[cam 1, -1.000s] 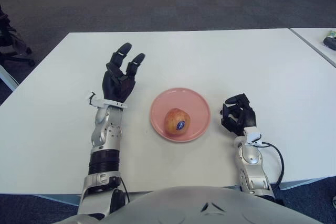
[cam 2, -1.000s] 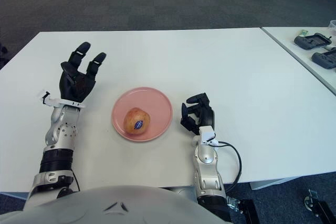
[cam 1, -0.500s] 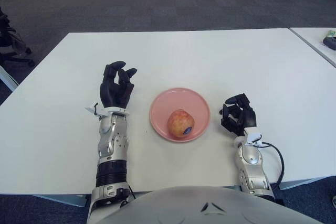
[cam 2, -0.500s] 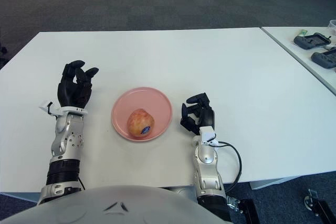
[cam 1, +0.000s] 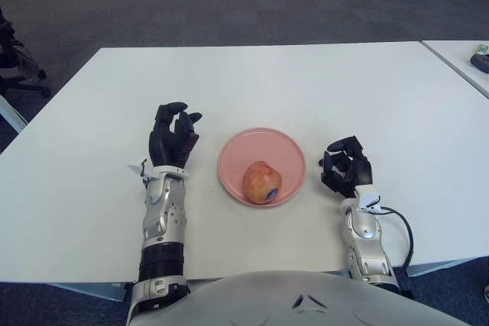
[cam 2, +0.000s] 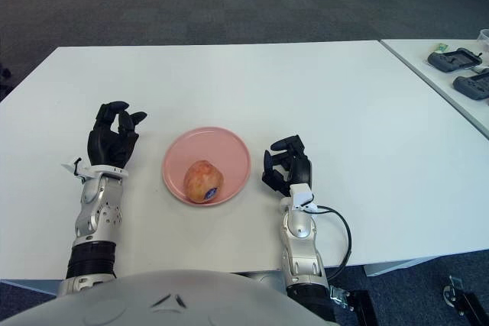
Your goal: Put the apple into the plate.
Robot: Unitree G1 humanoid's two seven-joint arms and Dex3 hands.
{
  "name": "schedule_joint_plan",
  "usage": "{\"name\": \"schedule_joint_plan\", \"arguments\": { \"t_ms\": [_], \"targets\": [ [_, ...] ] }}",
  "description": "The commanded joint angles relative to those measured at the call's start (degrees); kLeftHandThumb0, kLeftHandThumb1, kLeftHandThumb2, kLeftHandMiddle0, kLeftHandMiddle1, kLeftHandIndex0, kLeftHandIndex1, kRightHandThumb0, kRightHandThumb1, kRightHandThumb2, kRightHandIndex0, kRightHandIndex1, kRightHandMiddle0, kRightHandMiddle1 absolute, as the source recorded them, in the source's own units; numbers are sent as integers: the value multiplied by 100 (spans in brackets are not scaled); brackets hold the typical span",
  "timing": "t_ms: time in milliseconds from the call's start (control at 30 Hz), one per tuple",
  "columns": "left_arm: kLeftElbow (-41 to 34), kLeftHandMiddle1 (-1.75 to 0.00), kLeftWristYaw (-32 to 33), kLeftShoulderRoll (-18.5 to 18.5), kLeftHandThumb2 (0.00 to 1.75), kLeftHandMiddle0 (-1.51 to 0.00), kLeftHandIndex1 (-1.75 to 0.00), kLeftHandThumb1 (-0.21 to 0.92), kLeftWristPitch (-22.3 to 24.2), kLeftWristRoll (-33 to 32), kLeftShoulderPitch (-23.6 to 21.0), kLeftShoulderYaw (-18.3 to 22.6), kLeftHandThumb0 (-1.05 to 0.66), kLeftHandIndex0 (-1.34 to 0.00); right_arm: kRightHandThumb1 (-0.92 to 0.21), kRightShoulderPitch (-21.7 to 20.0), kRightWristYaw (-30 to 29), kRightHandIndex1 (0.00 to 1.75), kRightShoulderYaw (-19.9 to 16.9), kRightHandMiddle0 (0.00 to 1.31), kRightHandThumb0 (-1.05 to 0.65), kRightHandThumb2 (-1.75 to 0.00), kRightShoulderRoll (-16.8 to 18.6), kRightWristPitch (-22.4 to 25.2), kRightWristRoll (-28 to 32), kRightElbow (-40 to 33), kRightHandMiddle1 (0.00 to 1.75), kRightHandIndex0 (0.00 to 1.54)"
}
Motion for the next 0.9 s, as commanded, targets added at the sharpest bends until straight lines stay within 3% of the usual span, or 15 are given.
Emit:
{"name": "schedule_joint_plan", "arguments": {
  "t_ms": [0, 500, 867],
  "targets": [
    [107, -175, -124, 46, 90, -85, -175, 65, -158, 123, 72, -21, -39, -36, -61, -55, 39, 138, -6, 39, -40, -96, 17, 13, 72, 41, 175, 64],
    [279, -175, 309, 136, 91, -91, -175, 64, -613, 1281, 424, -195, -39, -37, -61, -83, 81, 137, -55, 38, -39, -95, -3, 73, 98, 58, 175, 64],
    [434, -175, 463, 73, 93, -93, -175, 63, -898, 1610, 625, -269, -39, -38, -61, -95, 137, 137, -91, 38, -39, -95, -18, 1, 141, 95, 175, 64]
  ]
}}
